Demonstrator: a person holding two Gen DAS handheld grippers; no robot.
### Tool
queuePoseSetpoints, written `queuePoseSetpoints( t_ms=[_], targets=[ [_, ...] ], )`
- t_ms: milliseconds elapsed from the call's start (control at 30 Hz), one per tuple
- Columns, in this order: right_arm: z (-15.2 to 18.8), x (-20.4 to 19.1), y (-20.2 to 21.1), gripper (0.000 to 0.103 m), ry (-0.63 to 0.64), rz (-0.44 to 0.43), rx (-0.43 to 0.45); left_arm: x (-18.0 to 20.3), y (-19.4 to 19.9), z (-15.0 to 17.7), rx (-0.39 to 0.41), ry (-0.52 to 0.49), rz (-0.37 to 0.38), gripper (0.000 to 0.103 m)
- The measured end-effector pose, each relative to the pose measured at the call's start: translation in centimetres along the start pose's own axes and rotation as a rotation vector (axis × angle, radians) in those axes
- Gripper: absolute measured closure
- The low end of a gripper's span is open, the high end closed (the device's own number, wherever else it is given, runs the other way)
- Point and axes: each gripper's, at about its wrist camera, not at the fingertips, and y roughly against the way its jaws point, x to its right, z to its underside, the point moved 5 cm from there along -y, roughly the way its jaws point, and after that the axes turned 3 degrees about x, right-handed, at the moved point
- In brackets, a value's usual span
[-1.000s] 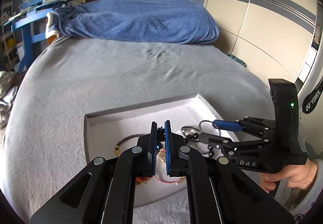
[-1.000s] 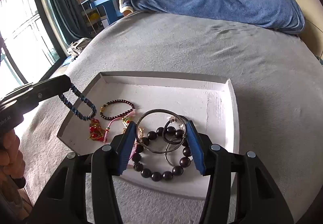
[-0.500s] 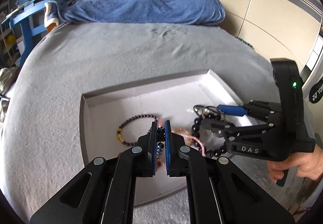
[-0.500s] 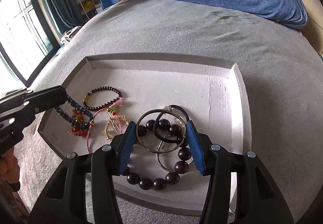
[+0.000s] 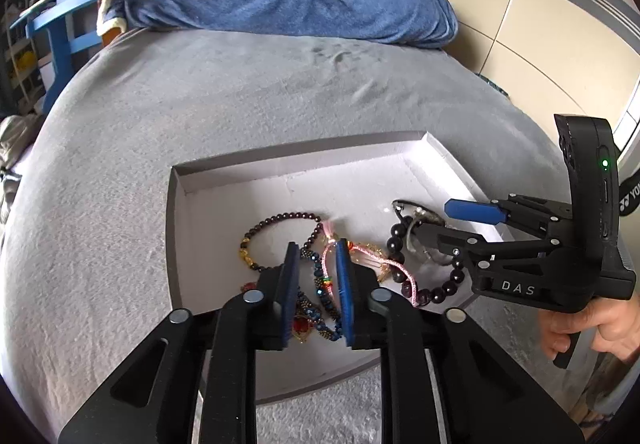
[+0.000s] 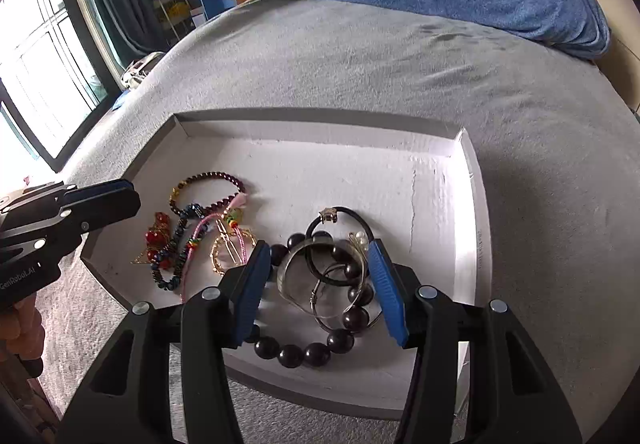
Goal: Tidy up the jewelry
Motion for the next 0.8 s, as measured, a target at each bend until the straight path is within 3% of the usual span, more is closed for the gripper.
queuePoseSetpoints(
  t_ms=[200,267,333,500,633,800],
  targets=[
    [-0.1,0.0,0.7,0.050,-0.003,0.000,0.014,0.2,0.8,0.0,0.027,-0.009,-0.006,0.065],
    [0.0,0.2,1.0,0.050,-0.008,0.002,0.018,0.3,1.1,0.0,0.035,-0.010,-0.010,0.057],
    [0.0,0.4,1.3,0.049,-0.014,0.006,0.022,0.3,1.5,0.0,0.050,-0.018,-0.022,0.042],
    [0.2,0.7,2.4,0.043,-0.024,0.010,0.042,0.8,2.8,0.3,0.095,-0.043,-0.045,0.026],
    [0.8,0.4,3.6,0.037,-0.018,0.013,0.079,0.9,3.7,0.9,0.138,-0.055,-0.068,0.016],
    [1.5,0.2,4.7,0.027,-0.019,0.029,0.127,0.8,4.7,1.8,0.195,-0.044,-0.107,0.012]
  ],
)
